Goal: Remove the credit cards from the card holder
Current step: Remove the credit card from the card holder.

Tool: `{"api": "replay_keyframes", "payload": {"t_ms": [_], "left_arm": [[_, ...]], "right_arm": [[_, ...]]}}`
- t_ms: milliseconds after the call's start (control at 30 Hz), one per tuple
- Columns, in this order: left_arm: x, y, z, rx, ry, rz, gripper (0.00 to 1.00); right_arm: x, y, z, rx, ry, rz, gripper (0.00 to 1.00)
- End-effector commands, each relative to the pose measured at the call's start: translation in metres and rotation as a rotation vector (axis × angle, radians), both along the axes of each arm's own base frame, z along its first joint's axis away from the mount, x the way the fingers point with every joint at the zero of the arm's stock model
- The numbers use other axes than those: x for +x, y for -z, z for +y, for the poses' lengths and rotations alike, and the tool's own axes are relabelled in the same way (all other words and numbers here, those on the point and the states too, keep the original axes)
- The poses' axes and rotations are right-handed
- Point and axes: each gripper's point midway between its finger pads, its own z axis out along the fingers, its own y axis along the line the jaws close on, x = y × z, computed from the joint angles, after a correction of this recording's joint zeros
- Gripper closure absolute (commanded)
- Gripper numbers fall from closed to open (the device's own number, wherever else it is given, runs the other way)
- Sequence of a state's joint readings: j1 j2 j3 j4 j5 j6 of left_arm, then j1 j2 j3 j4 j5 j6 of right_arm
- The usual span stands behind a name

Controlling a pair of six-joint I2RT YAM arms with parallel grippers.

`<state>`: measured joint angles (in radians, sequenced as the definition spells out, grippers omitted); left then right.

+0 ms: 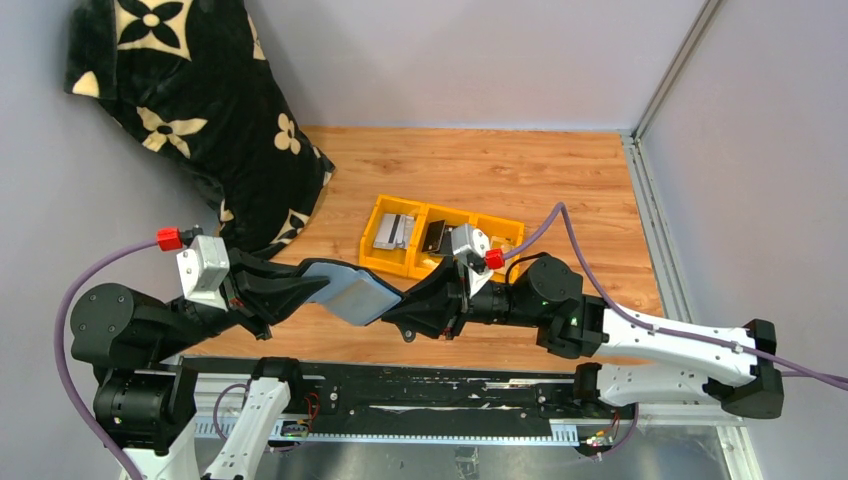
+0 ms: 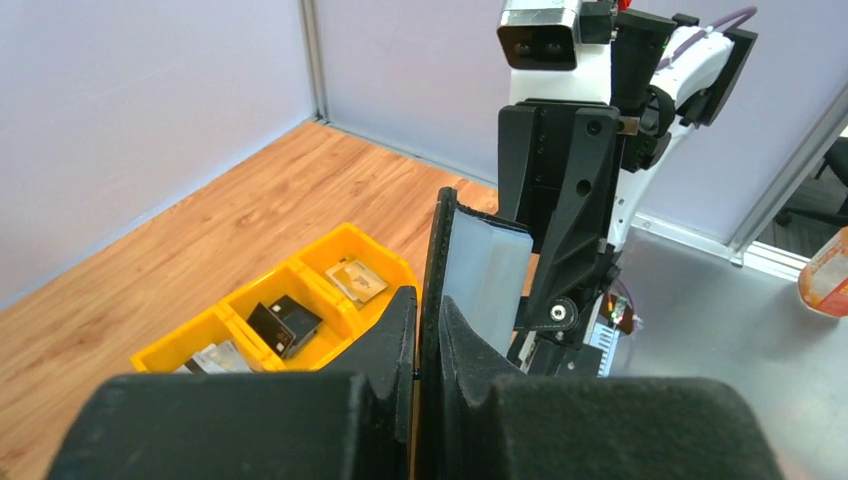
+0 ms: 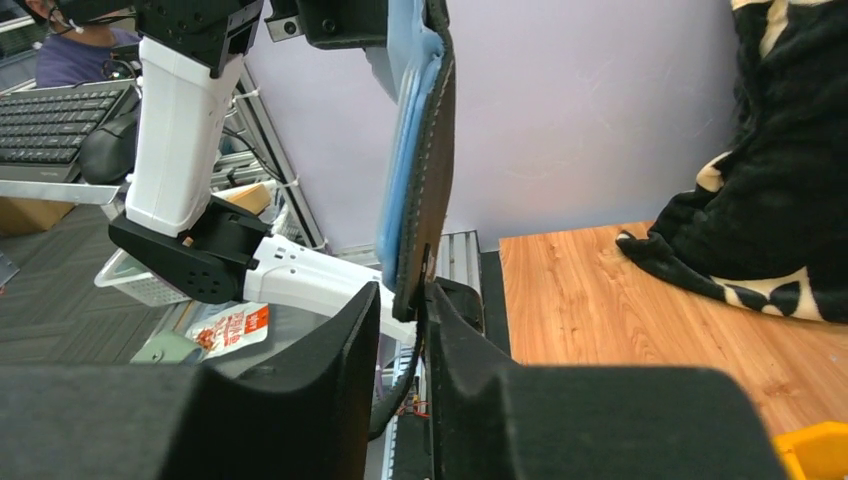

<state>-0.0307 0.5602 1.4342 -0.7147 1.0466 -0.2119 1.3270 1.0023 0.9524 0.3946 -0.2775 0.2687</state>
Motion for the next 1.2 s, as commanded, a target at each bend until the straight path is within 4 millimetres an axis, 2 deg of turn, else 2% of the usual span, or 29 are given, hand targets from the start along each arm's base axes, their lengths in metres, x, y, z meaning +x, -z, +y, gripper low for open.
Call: {"api": "replay_keyframes", "payload": {"t_ms": [0, 267, 567, 733, 833, 1033, 1167], "left_arm": [[-0.004, -0.010, -0.003, -0.028, 0.024, -0.003, 1.00], [-0.010, -0.013, -0.005, -0.037, 0.048, 0.002, 1.00], [-0.011, -0.013, -0.006, -0.041, 0.062, 0.007, 1.00], [-0.011, -0.011, -0.006, -0.039, 0.068, 0.009, 1.00], [-0.011, -0.011, -0.006, -0.037, 0.065, 0.006, 1.00], [-0.010, -0.009, -0.005, -0.036, 0.060, 0.007, 1.00], [-0.007, -0.006, -0.004, -0.035, 0.045, 0.001, 1.00]], "right_arm": [[0.002, -0.007, -0.003, 0.024, 0.032, -0.016, 0.77], [0.006, -0.023, 0.000, 0.063, 0.047, -0.028, 0.90], [0.010, -0.035, 0.001, 0.088, 0.069, -0.027, 0.92], [0.009, -0.042, 0.004, 0.105, 0.059, -0.027, 0.70], [0.008, -0.042, 0.006, 0.100, 0.052, -0.022, 0.61], [0.006, -0.039, 0.008, 0.094, 0.040, -0.009, 0.52], [-0.001, -0.045, 0.009, 0.115, -0.005, -0.011, 0.46]]}}
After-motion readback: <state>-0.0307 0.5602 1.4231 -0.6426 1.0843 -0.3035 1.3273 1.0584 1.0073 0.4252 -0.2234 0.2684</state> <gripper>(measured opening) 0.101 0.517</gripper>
